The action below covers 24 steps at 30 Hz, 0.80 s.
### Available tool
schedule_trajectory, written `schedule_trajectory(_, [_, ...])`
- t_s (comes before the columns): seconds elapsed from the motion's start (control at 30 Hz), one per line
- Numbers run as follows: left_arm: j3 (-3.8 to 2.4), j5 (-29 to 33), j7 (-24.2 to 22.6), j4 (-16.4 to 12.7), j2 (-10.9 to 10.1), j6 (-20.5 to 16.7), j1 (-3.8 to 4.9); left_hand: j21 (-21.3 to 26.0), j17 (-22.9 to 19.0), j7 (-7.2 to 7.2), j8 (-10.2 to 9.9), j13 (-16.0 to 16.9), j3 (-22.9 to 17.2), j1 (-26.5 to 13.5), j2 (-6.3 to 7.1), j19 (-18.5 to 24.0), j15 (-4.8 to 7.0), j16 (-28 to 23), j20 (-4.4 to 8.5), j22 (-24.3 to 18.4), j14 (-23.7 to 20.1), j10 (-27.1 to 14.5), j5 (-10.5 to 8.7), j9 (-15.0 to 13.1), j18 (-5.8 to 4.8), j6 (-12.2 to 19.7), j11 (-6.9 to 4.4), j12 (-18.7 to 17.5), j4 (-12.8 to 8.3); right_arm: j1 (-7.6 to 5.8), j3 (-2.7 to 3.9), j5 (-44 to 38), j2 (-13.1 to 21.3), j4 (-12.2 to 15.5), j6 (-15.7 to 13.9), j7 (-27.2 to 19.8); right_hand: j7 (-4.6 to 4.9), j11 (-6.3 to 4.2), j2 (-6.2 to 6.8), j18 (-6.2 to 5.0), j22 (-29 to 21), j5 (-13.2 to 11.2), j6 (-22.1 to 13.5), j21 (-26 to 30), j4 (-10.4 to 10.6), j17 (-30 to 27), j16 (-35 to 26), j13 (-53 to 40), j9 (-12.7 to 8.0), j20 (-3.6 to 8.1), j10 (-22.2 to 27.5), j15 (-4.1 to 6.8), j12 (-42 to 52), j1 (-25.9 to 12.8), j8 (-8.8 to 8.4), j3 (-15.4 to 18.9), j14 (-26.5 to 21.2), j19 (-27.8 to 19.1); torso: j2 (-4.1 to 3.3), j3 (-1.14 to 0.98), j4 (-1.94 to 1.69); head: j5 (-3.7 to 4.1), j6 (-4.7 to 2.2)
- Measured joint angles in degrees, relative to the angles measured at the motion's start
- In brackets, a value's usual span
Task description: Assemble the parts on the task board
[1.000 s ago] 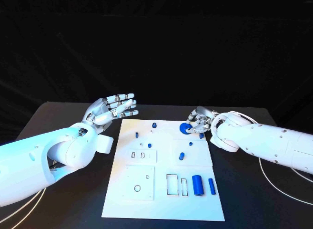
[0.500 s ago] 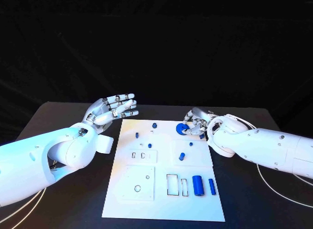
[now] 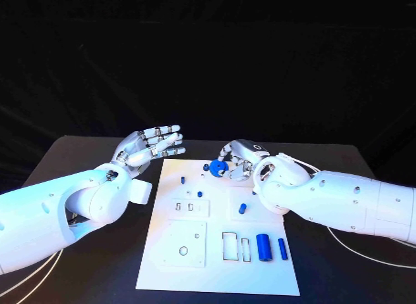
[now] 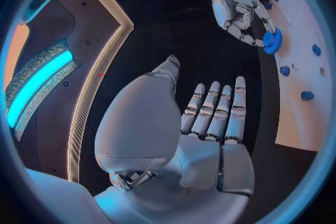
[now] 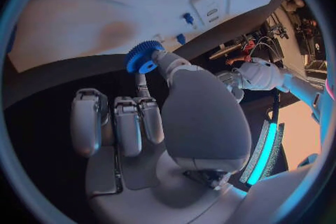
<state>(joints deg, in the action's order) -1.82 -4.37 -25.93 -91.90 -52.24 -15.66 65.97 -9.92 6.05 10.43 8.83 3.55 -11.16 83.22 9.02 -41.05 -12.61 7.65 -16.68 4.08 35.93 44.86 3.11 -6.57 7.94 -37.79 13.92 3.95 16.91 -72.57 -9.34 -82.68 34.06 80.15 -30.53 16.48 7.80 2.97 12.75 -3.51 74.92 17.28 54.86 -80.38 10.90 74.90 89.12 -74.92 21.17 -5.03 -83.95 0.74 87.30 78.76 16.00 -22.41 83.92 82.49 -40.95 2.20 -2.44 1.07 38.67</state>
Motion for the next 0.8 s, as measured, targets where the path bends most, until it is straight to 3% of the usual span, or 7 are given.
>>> schedule_trajectory(0.5, [0.0,0.0,0.1,0.0,0.3,0.1,0.0,0.0,0.0,0.0,0.0,0.0,0.0,0.0,0.0,0.0,0.0,0.0,0.0,0.0,0.0,0.0,0.0,0.0,0.0,0.0,0.0,0.0,0.0,2.39,-0.08,-2.1,-6.2,-4.8,0.0,0.5,-0.03,0.0,0.16,0.0,0.0,-0.7,0.0,0.0,-0.2,0.0,0.0,0.0,0.0,0.0,0.0,-0.01,0.0,-0.1,0.16,-0.6,0.0,0.0,-0.12,0.05,-0.12,-0.04,0.01])
schedule_trajectory(0.8, [0.0,0.0,0.2,0.1,0.4,0.1,0.0,0.0,0.0,0.0,0.0,0.0,0.0,0.0,0.0,0.0,0.0,0.0,0.0,0.0,0.0,0.0,0.0,0.0,0.0,0.0,0.0,0.0,0.0,2.79,0.0,-2.6,-8.1,-7.3,0.8,0.8,-0.05,0.0,0.38,0.0,0.0,-0.8,0.0,0.0,-0.1,0.0,0.0,0.0,0.0,0.0,0.0,-0.01,0.0,-0.4,0.15,-0.7,0.0,0.0,-0.14,0.01,-0.07,-0.2,0.2])
